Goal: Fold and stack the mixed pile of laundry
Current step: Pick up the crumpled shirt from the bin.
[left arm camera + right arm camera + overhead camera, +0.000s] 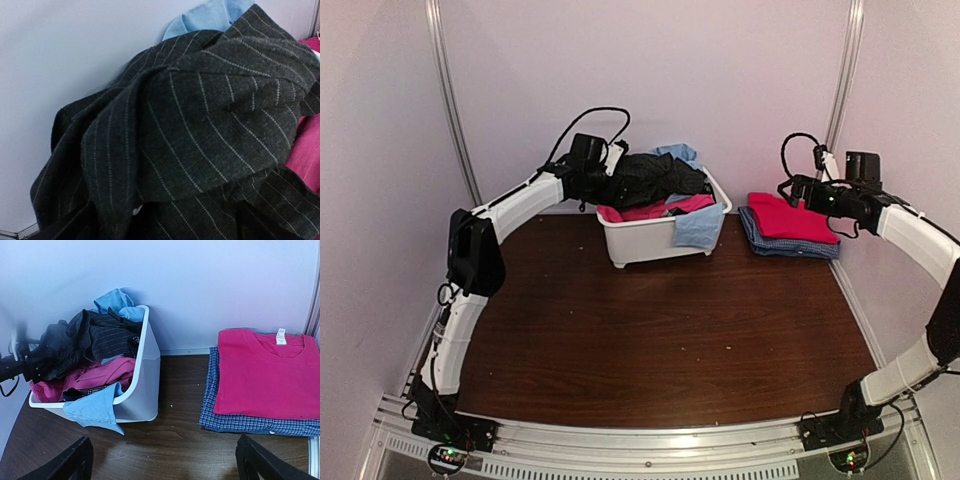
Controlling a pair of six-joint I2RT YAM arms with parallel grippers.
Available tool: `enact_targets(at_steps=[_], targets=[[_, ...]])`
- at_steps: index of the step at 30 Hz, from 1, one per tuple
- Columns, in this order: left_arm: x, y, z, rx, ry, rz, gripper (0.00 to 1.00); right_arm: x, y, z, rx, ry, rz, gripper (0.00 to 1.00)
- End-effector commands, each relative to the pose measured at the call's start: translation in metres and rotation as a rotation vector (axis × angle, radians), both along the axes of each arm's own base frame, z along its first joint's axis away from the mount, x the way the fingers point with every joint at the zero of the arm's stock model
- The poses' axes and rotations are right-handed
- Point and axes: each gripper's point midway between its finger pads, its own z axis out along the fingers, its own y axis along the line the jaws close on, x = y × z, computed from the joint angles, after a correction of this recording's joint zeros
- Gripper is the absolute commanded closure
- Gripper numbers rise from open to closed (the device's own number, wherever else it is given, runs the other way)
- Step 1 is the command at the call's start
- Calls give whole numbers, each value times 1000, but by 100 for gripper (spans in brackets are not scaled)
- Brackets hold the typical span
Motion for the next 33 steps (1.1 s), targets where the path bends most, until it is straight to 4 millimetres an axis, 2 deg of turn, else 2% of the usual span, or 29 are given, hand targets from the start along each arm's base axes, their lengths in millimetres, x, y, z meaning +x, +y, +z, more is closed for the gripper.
enact_targets(at_steps=[1, 5, 8, 11, 14, 18, 19, 24, 29, 33], targets=[[16, -4, 5, 0, -60, -13, 2, -12, 10, 2, 36, -8, 52, 0], [26, -8, -13, 8, -69, -11, 5, -17, 14, -7, 55, 17, 69, 0], [31, -7, -11, -3, -87, 10, 25, -19, 17, -13, 69, 35, 83, 0], [28, -10, 24, -66, -136, -4, 54, -21, 18, -20, 73, 60, 85, 0], [20, -12, 68, -131, -195, -27, 80, -24, 20, -24, 76, 73, 91, 0], [8, -9, 118, -190, -256, -39, 97, -27, 20, -24, 78, 71, 91, 0], [4, -7, 129, -202, -268, -39, 100, -28, 21, -23, 83, 71, 99, 0], [-21, 0, 187, -276, -322, -64, 100, -35, 27, -18, 106, 53, 136, 0], [-66, 5, 264, -359, -412, -139, 100, -40, 27, -13, 99, 46, 137, 0], [-107, 13, 316, -446, -450, -185, 100, -49, 25, 3, 90, 15, 129, 0]])
